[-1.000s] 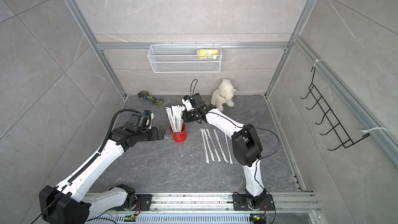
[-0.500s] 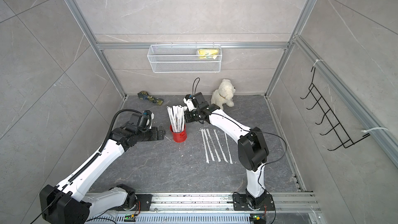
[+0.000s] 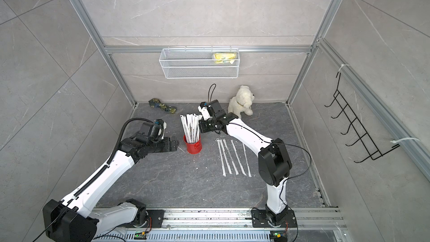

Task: Take the straws out of the storage container
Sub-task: Pick up the straw from the container.

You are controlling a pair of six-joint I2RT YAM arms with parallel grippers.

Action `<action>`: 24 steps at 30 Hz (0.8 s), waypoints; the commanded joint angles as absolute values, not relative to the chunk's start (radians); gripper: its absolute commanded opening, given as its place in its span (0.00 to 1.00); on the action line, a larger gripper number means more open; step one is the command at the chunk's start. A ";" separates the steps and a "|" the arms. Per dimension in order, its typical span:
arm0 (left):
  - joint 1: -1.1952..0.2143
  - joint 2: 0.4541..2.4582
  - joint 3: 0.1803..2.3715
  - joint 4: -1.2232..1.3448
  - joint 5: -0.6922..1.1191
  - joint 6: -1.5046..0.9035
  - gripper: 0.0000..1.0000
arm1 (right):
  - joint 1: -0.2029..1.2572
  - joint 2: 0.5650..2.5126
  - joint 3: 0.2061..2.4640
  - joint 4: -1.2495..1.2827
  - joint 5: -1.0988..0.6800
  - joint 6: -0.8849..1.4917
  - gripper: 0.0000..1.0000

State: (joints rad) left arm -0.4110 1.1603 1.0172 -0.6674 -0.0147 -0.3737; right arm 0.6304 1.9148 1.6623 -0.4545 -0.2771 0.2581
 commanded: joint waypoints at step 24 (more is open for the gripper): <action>-0.416 1.164 1.046 -0.667 0.015 -0.362 0.99 | 0.644 1.881 1.830 -0.518 -0.264 0.223 0.11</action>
State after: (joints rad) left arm -0.4110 1.1667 1.0172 -0.6674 0.0025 -0.3737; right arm 0.6357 1.9144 1.7874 -0.4751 -0.2756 0.2481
